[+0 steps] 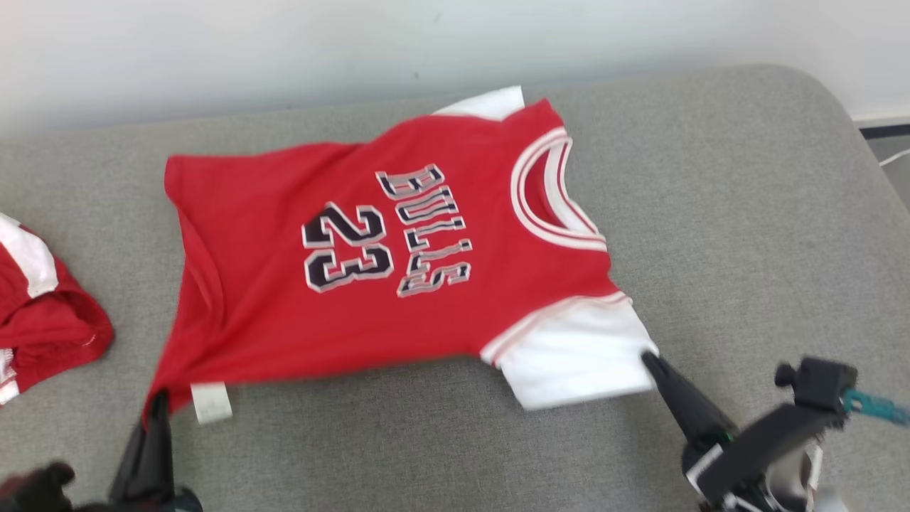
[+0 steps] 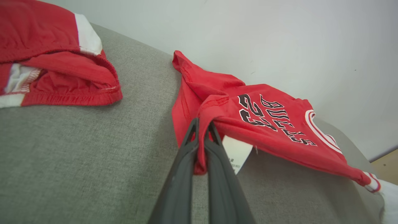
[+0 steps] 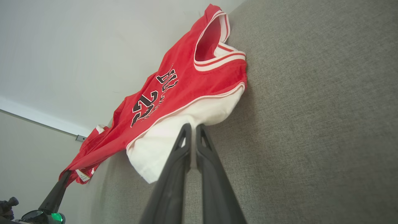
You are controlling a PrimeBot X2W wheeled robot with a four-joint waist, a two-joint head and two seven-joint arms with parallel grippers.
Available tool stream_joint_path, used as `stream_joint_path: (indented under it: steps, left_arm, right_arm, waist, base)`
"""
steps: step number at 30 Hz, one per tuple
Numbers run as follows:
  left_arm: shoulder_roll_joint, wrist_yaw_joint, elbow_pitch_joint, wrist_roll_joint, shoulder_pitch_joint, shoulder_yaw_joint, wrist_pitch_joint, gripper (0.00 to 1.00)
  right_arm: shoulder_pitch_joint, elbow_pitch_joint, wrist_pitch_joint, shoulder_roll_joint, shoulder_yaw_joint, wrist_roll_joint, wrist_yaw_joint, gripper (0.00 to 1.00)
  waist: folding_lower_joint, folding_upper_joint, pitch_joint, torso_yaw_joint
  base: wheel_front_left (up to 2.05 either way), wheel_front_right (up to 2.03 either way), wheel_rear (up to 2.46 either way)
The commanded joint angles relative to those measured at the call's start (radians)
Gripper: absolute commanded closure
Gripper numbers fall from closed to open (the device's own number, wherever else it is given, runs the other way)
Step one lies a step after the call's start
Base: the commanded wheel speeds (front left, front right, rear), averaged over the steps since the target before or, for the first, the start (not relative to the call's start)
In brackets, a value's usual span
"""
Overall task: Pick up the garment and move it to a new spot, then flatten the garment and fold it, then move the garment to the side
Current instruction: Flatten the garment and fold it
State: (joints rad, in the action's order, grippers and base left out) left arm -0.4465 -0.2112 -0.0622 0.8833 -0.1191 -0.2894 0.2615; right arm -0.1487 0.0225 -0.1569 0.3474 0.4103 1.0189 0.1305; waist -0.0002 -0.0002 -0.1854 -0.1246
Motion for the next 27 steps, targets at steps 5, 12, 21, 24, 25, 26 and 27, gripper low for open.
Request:
stream_joint_path:
  steps: [5, 12, 21, 24, 25, 26, 27]
  left_arm:
    - [0.071, 0.04, 0.049, -0.026, 0.101, 0.052, 0.006, 1.0]
    - [0.138, 0.076, 0.101, -0.103, 0.182, 0.075, 0.006, 1.0]
    - [0.163, 0.093, 0.159, -0.209, 0.191, 0.073, 0.006, 1.0]
    - [0.164, 0.098, 0.174, -0.23, 0.192, 0.09, 0.006, 1.0]
    - [0.165, 0.101, 0.176, -0.233, 0.192, 0.096, 0.006, 1.0]
    - [0.166, 0.1, 0.179, -0.234, 0.193, 0.103, 0.006, 1.0]
    - [0.167, 0.102, 0.181, -0.239, 0.195, 0.109, 0.006, 1.0]
  right_arm:
    - [0.136, 0.074, -0.119, -0.008, -0.086, -0.017, 0.0, 1.0]
    - [0.253, 0.133, -0.24, -0.053, -0.177, -0.048, 0.0, 1.0]
    - [0.328, 0.173, -0.345, -0.125, -0.236, -0.079, 0.0, 1.0]
    - [0.342, 0.186, -0.375, -0.142, -0.257, -0.092, 0.0, 1.0]
    - [0.348, 0.189, -0.385, -0.147, -0.265, -0.097, 0.0, 1.0]
    - [0.353, 0.192, -0.397, -0.151, -0.272, -0.102, 0.0, 1.0]
    - [0.354, 0.197, -0.408, -0.156, -0.278, -0.106, 0.0, 1.0]
  waist:
    - [0.0002, 0.0002, 0.03, 0.006]
    - [0.0002, 0.0002, 0.05, 0.015]
    - [0.0002, 0.0002, 0.056, 0.031]
    - [0.0002, 0.0002, 0.055, 0.027]
    - [0.0002, 0.0002, 0.053, 0.024]
    - [0.0002, 0.0002, 0.051, 0.022]
    - [0.0002, 0.0002, 0.049, 0.019]
  base:
    - [0.0, 0.0, 0.0]
    - [0.0, 0.0, 0.0]
    - [0.0, 0.0, 0.0]
    - [0.0, 0.0, 0.0]
    - [0.0, 0.0, 0.0]
    - [0.0, 0.0, 0.0]
    - [0.0, 0.0, 0.0]
